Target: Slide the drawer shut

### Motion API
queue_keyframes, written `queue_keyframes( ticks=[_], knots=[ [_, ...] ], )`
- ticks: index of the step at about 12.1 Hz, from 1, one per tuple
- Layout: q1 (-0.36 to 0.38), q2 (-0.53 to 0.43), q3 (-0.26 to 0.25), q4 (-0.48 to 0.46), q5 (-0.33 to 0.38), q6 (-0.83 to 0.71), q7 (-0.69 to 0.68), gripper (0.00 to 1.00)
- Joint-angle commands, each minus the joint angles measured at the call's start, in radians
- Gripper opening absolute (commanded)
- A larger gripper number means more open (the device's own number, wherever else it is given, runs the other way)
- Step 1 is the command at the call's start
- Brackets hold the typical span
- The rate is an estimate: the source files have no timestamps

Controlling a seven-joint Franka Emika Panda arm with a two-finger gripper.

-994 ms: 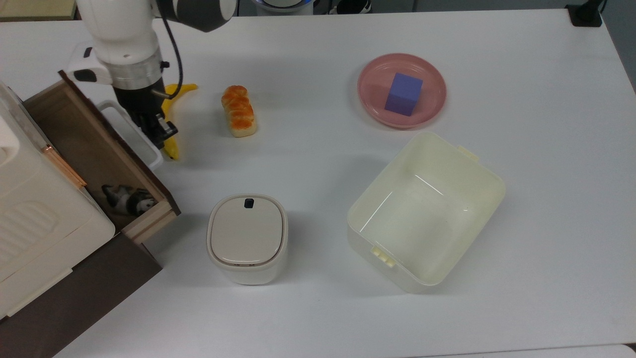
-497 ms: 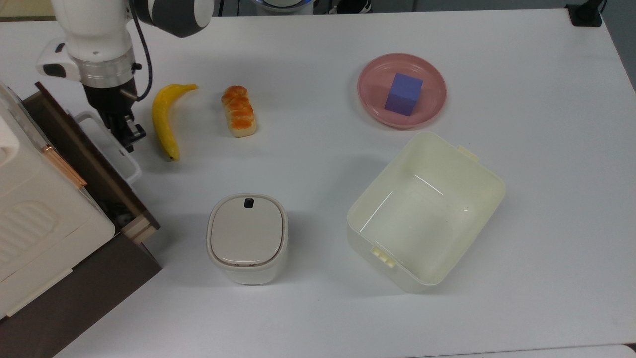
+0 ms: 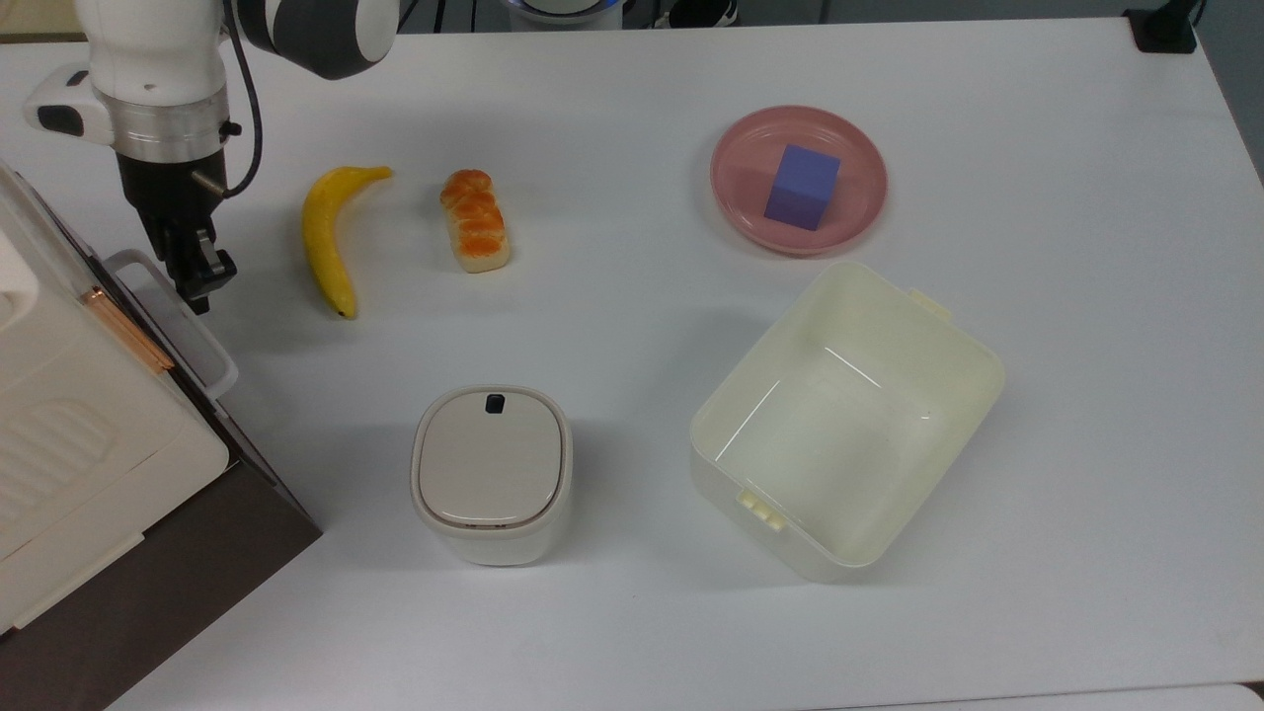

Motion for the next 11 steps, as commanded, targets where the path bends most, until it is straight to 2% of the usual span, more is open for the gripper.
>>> queue_keyframes(
  ticks=[1, 6, 8, 11],
  knots=[
    [-0.003, 0.003, -0.007, 0.013, 0.015, 0.046, 0.02, 0.0],
    [0.029, 0.003, 0.004, 0.009, -0.001, 0.022, -0.03, 0.0],
    [0.083, -0.007, 0.004, 0.012, -0.006, -0.047, -0.089, 0.0],
    [0.203, -0.061, 0.004, 0.015, -0.041, -0.228, -0.17, 0.0]
  ],
)
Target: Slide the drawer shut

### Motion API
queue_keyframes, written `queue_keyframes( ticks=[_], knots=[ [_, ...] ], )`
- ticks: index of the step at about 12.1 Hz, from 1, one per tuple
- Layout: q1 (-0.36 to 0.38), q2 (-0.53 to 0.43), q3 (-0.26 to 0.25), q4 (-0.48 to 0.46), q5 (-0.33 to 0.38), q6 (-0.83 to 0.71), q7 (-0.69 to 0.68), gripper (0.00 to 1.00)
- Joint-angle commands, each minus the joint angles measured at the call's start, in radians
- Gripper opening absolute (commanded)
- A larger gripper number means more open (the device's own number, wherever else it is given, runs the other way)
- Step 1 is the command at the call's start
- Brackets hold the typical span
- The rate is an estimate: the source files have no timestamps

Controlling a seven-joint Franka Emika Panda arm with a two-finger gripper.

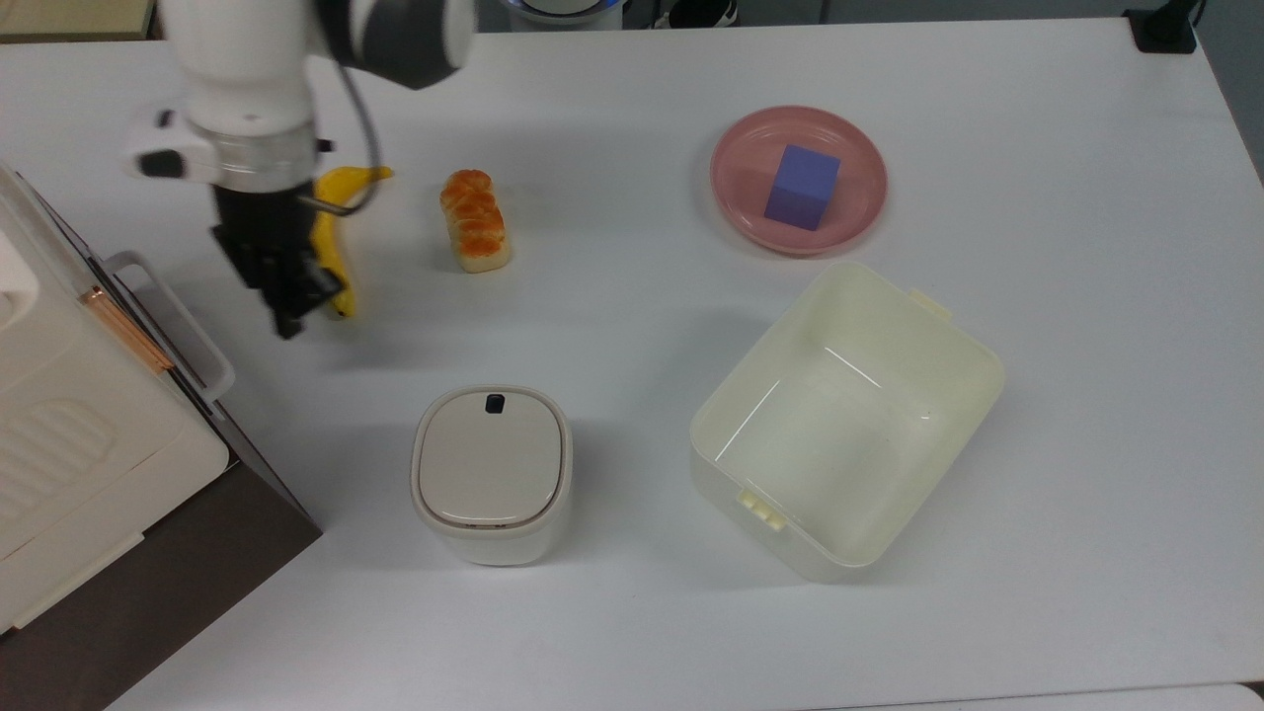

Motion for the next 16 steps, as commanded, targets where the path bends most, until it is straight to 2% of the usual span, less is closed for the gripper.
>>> queue_keyframes(
  ticks=[1, 3, 6, 9, 10, 11, 12, 13, 14, 16],
  knots=[
    [0.106, -0.077, -0.011, 0.001, -0.034, -0.166, -0.068, 0.0],
    [0.156, -0.148, -0.009, 0.013, -0.033, -0.276, -0.143, 0.0],
    [0.225, -0.159, -0.011, 0.122, -0.033, -0.526, -0.165, 0.0],
    [0.255, -0.165, -0.011, 0.169, -0.034, -0.64, -0.217, 0.05],
    [0.256, -0.178, -0.011, 0.179, -0.034, -0.668, -0.261, 0.12],
    [0.258, -0.194, -0.011, 0.18, -0.033, -0.692, -0.33, 0.29],
    [0.258, -0.205, -0.012, 0.18, -0.031, -0.702, -0.352, 0.42],
    [0.258, -0.22, -0.012, 0.179, -0.031, -0.715, -0.357, 0.74],
    [0.258, -0.225, -0.012, 0.179, -0.031, -0.732, -0.355, 1.0],
    [0.258, -0.228, -0.012, 0.18, -0.031, -0.737, -0.355, 1.0]
  ],
)
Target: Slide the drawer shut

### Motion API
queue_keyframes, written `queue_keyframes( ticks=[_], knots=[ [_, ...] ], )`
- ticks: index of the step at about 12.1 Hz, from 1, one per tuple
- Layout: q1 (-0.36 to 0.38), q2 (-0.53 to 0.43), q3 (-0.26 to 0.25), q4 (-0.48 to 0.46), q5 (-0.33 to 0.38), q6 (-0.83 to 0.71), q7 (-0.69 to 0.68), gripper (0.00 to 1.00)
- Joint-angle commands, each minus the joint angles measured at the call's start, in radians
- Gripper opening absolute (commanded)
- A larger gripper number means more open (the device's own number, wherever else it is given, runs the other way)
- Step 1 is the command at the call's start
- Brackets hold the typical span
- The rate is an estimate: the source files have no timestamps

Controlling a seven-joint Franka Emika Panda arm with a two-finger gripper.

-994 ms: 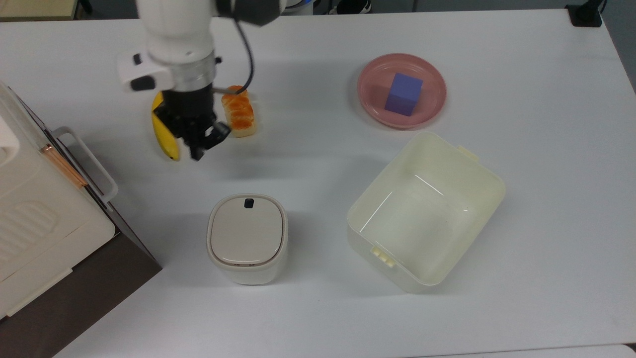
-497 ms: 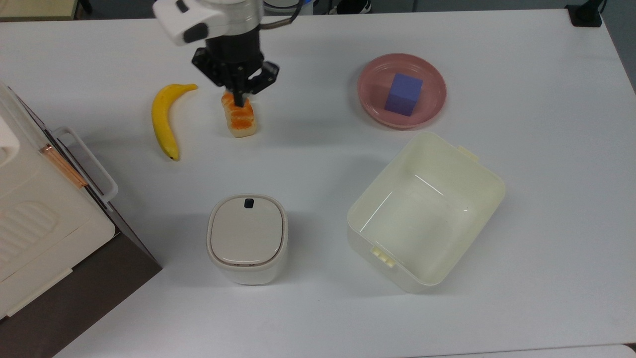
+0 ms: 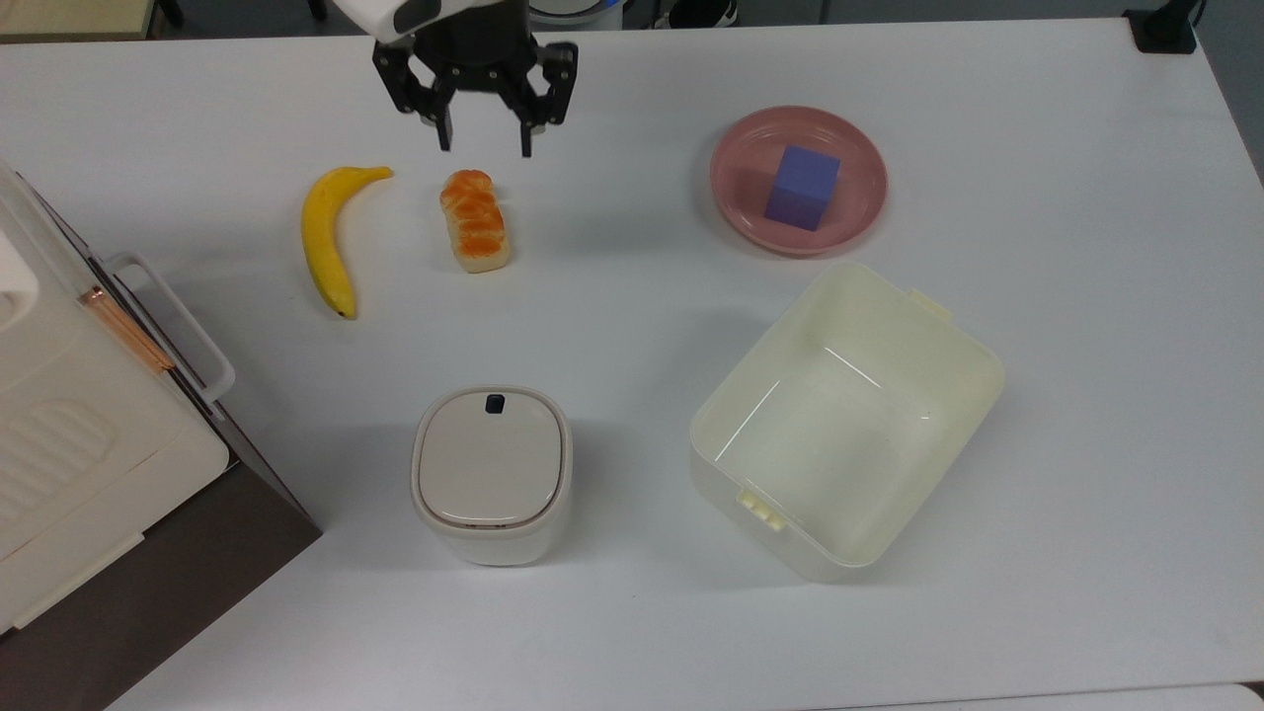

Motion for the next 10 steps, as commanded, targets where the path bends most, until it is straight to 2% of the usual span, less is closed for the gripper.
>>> queue_keyframes(
  ticks=[1, 10],
  knots=[
    [0.012, -0.025, -0.01, -0.006, -0.007, -0.03, -0.022, 1.0],
    [0.013, -0.036, -0.01, -0.007, -0.007, -0.067, -0.017, 1.0]
  ],
)
